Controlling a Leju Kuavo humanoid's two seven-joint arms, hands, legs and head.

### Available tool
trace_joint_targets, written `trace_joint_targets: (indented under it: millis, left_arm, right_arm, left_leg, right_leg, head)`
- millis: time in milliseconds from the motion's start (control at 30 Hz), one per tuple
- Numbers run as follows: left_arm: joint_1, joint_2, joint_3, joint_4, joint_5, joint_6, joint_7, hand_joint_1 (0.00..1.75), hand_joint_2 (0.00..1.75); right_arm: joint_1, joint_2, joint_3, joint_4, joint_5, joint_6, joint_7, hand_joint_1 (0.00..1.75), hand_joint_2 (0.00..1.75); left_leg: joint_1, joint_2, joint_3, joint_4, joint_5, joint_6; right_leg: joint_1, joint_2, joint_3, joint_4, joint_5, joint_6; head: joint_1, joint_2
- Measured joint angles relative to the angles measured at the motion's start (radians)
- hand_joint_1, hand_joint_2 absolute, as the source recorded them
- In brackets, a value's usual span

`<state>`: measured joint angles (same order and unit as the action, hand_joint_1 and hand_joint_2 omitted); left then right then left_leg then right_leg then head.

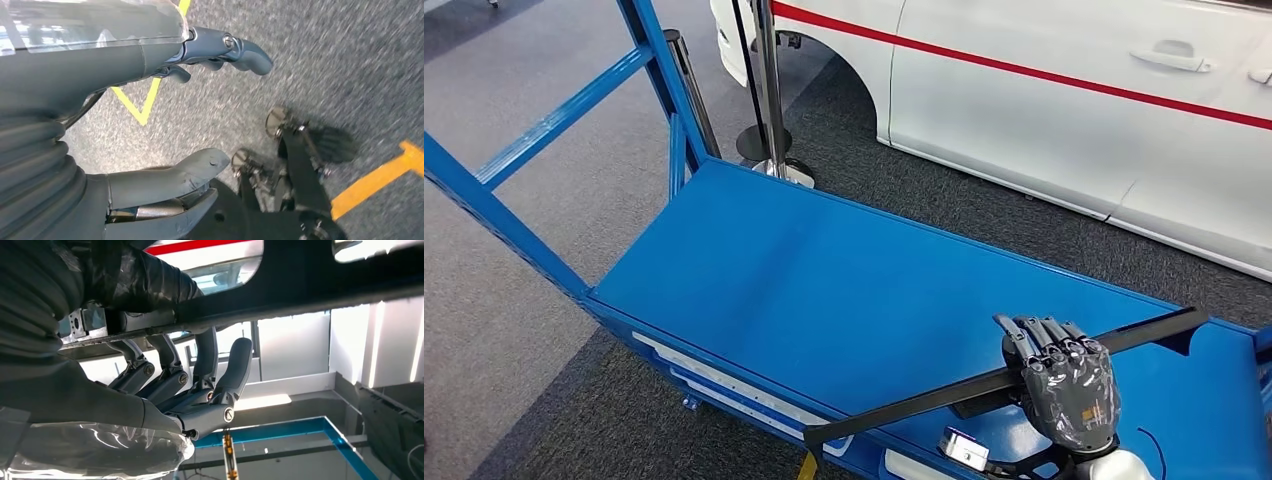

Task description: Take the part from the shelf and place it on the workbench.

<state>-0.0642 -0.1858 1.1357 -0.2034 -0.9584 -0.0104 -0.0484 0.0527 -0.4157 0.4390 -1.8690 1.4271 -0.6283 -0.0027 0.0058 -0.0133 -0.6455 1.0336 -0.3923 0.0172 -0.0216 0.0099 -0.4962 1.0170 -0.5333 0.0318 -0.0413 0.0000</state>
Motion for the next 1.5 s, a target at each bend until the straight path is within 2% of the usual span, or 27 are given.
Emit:
trace_joint_targets:
  millis: [67,133,200,233,267,333,400,467,533,567,633,700,733,800,867,933,967,1033,1100,1200,1233,1267,1300,1333,1367,1433,1500]
  left_arm:
    - [0.001,0.0,0.001,0.0,0.0,0.0,0.0,0.0,1.75]
    - [0.001,0.001,0.002,0.0,0.0,0.0,0.0,0.0,1.75]
    - [0.0,0.001,0.002,0.0,0.0,0.0,0.0,0.0,1.75]
    - [0.0,0.001,0.002,0.0,0.0,0.0,0.0,0.0,1.75]
    - [0.0,0.001,0.002,0.0,0.0,0.0,0.0,0.0,1.75]
    - [-0.001,0.001,0.002,0.0,0.0,0.0,0.0,0.0,1.75]
    - [-0.004,0.002,0.002,0.0,0.0,0.0,0.0,0.0,1.75]
    - [-0.006,0.003,0.002,0.0,0.0,0.0,0.0,0.0,1.75]
    - [-0.006,0.002,0.003,0.0,-0.001,0.0,0.0,0.0,1.75]
    - [-0.006,0.002,0.003,0.0,-0.001,0.0,0.0,0.0,1.75]
    - [-0.007,0.003,0.004,0.0,-0.001,0.001,0.0,0.0,1.75]
    - [-0.007,0.003,0.004,0.0,-0.003,0.0,0.0,0.0,1.75]
    - [-0.007,0.003,0.004,0.0,-0.004,-0.001,0.0,0.0,1.75]
    - [-0.007,0.003,0.004,0.0,-0.007,-0.002,0.0,0.0,1.75]
    - [-0.007,0.003,0.004,0.0,-0.01,-0.003,-0.001,0.0,1.75]
    - [-0.007,0.003,0.005,0.0,-0.013,-0.004,-0.002,0.0,1.75]
    - [-0.007,0.003,0.005,0.0,-0.013,-0.004,-0.003,0.0,1.75]
    - [-0.006,0.005,0.009,0.0,-0.013,-0.004,-0.005,0.0,1.75]
    - [-0.006,0.007,0.015,0.0,-0.013,-0.004,-0.007,0.0,1.75]
    - [-0.006,0.009,0.021,0.0,-0.014,-0.004,-0.011,0.0,1.75]
    - [-0.006,0.009,0.022,0.0,-0.014,-0.004,-0.012,0.0,1.75]
    - [-0.006,0.009,0.022,0.0,-0.014,-0.004,-0.013,0.0,1.75]
    - [-0.007,0.01,0.022,0.0,-0.015,-0.004,-0.014,0.0,1.75]
    - [-0.008,0.01,0.022,0.0,-0.016,-0.004,-0.015,0.0,1.75]
    - [-0.01,0.01,0.022,0.0,-0.018,-0.004,-0.015,0.0,1.75]
    - [-0.012,0.012,0.023,0.0,-0.022,-0.004,-0.016,0.0,1.75]
    - [-0.013,0.012,0.023,0.0,-0.025,-0.005,-0.017,0.0,1.75]
  right_arm:
    - [-0.001,0.0,0.0,0.0,0.0,-0.001,0.0,1.75,1.75]
    - [0.0,0.0,0.001,0.0,0.0,-0.002,0.0,1.75,1.75]
    - [0.001,0.0,0.001,-0.001,0.0,-0.004,0.0,1.75,1.75]
    - [0.002,0.0,0.002,-0.001,0.0,-0.004,0.0,1.75,1.75]
    - [0.002,0.0,0.002,-0.001,0.0,-0.004,0.0,1.75,1.75]
    - [0.002,0.0,0.002,-0.001,0.0,-0.004,0.0,1.75,1.75]
    - [0.003,0.0,0.002,-0.001,0.0,-0.004,0.0,1.75,1.75]
    - [0.003,0.0,0.002,-0.002,0.0,-0.005,0.0,1.75,1.75]
    - [0.004,-0.001,0.002,-0.003,-0.001,-0.008,0.0,1.75,1.75]
    - [0.005,-0.002,0.002,-0.003,-0.005,-0.01,0.0,1.75,1.75]
    - [0.006,-0.004,0.002,-0.003,-0.025,-0.014,-0.005,1.75,1.75]
    - [0.006,-0.004,0.003,-0.003,-0.069,-0.013,-0.022,1.75,1.75]
    - [0.006,-0.004,0.004,-0.003,-0.101,-0.011,-0.035,1.75,1.75]
    - [0.005,-0.004,0.007,-0.007,-0.185,0.003,-0.074,1.75,1.75]
    - [0.002,-0.004,0.012,-0.015,-0.27,0.022,-0.119,1.75,1.75]
    - [-0.004,-0.005,0.018,-0.028,-0.342,0.04,-0.162,1.75,1.75]
    - [-0.009,-0.006,0.023,-0.037,-0.383,0.052,-0.188,1.75,1.75]
    - [-0.019,-0.008,0.037,-0.059,-0.463,0.085,-0.245,1.75,1.75]
    - [-0.031,-0.008,0.056,-0.085,-0.532,0.119,-0.296,1.75,1.75]
    - [-0.039,-0.008,0.075,-0.113,-0.585,0.144,-0.327,1.75,1.75]
    - [-0.042,-0.008,0.079,-0.118,-0.599,0.15,-0.334,1.75,1.75]
    - [-0.044,-0.009,0.083,-0.121,-0.614,0.156,-0.342,1.75,1.75]
    - [-0.046,-0.009,0.086,-0.124,-0.631,0.165,-0.35,1.75,1.75]
    - [-0.047,-0.009,0.088,-0.127,-0.649,0.176,-0.359,1.75,1.75]
    - [-0.049,-0.009,0.09,-0.131,-0.665,0.187,-0.368,1.75,1.75]
    - [-0.054,-0.009,0.092,-0.139,-0.69,0.207,-0.382,1.75,1.75]
    - [-0.058,-0.009,0.094,-0.143,-0.702,0.219,-0.388,1.75,1.75]
  left_leg:
    - [0.002,-0.001,-0.013,0.018,-0.022,-0.012]
    - [0.005,0.002,-0.042,0.102,-0.109,-0.019]
    - [0.006,0.004,-0.067,0.227,-0.193,-0.024]
    - [0.006,0.005,-0.068,0.269,-0.207,-0.025]
    - [0.006,0.005,-0.053,0.279,-0.199,-0.025]
    - [0.006,0.006,0.03,0.195,-0.154,-0.018]
    - [0.001,0.005,0.129,0.056,-0.143,-0.007]
    - [-0.005,0.005,0.164,-0.011,-0.151,-0.001]
    - [-0.004,0.007,0.155,-0.022,-0.136,0.008]
    - [-0.002,0.01,0.149,-0.026,-0.126,0.015]
    - [0.001,0.015,0.13,-0.032,-0.102,0.031]
    - [-0.001,0.017,0.102,-0.029,-0.08,0.038]
    - [-0.002,0.017,0.086,-0.027,-0.07,0.038]
    - [-0.003,0.018,0.053,-0.017,-0.053,0.035]
    - [-0.003,0.017,0.023,-0.004,-0.039,0.03]
    - [-0.005,0.017,0.006,0.004,-0.025,0.02]
    - [-0.006,0.017,0.002,0.005,-0.017,0.014]
    - [-0.006,0.015,-0.002,0.004,-0.003,0.002]
    - [-0.005,0.012,-0.016,0.027,-0.037,-0.009]
    - [0.002,0.01,-0.05,0.175,-0.183,-0.021]
    - [0.004,0.01,-0.054,0.231,-0.206,-0.024]
    - [0.005,0.011,-0.048,0.266,-0.203,-0.027]
    - [0.007,0.011,-0.029,0.271,-0.179,-0.028]
    - [0.008,0.011,0.006,0.243,-0.149,-0.029]
    - [0.009,0.011,0.055,0.186,-0.134,-0.028]
    - [0.006,0.009,0.15,0.051,-0.146,-0.022]
    - [0.001,0.006,0.18,-0.011,-0.163,-0.012]
  right_leg:
    - [-0.003,-0.005,-0.014,-0.003,0.015,-0.02]
    - [-0.003,-0.011,-0.035,-0.003,0.034,-0.037]
    - [0.001,-0.014,-0.059,0.001,0.049,-0.042]
    - [0.002,-0.015,-0.072,0.005,0.056,-0.042]
    - [0.004,-0.017,-0.086,0.01,0.062,-0.041]
    - [0.006,-0.018,-0.109,0.02,0.074,-0.037]
    - [0.009,-0.019,-0.125,0.028,0.085,-0.029]
    - [0.009,-0.02,-0.13,0.029,0.098,-0.017]
    - [0.007,-0.019,-0.132,0.028,0.108,-0.004]
    - [0.007,-0.018,-0.137,0.036,0.093,0.0]
    - [0.004,-0.014,-0.157,0.099,0.013,0.006]
    - [0.004,-0.014,-0.179,0.209,-0.075,0.011]
    - [0.003,-0.014,-0.181,0.253,-0.09,0.013]
    - [0.001,-0.014,-0.144,0.254,-0.053,0.016]
    - [-0.001,-0.014,-0.059,0.146,-0.007,0.013]
    - [0.003,-0.012,0.009,0.033,-0.012,0.004]
    - [0.007,-0.011,0.021,0.004,-0.022,-0.001]
    - [0.007,-0.011,0.015,-0.003,-0.01,-0.016]
    - [0.002,-0.016,-0.004,-0.008,0.012,-0.034]
    - [0.002,-0.022,-0.045,-0.005,0.047,-0.048]
    - [0.002,-0.023,-0.062,-0.002,0.058,-0.047]
    - [0.003,-0.024,-0.079,0.003,0.068,-0.045]
    - [0.002,-0.025,-0.098,0.01,0.077,-0.043]
    - [0.002,-0.025,-0.116,0.017,0.086,-0.04]
    - [0.001,-0.025,-0.132,0.024,0.094,-0.035]
    - [0.002,-0.025,-0.153,0.037,0.11,-0.024]
    - [0.005,-0.026,-0.16,0.036,0.129,-0.011]
  head:
    - [0.0,0.0]
    - [-0.001,0.0]
    - [-0.002,0.0]
    - [-0.002,0.0]
    - [-0.002,0.0]
    - [-0.002,0.0]
    - [-0.002,0.0]
    - [-0.001,0.0]
    - [-0.001,0.0]
    - [0.0,0.0]
    - [0.0,0.0]
    - [0.001,0.0]
    - [0.001,0.0]
    - [0.001,0.0]
    - [0.001,0.0]
    - [0.0,0.0]
    - [0.001,0.0]
    - [0.001,0.0]
    - [0.001,0.0]
    - [0.0,0.0]
    - [0.0,0.0]
    - [0.0,0.0]
    - [0.0,0.0]
    - [0.0,0.0]
    - [0.0,0.0]
    - [0.0,0.0]
    - [0.001,0.0]
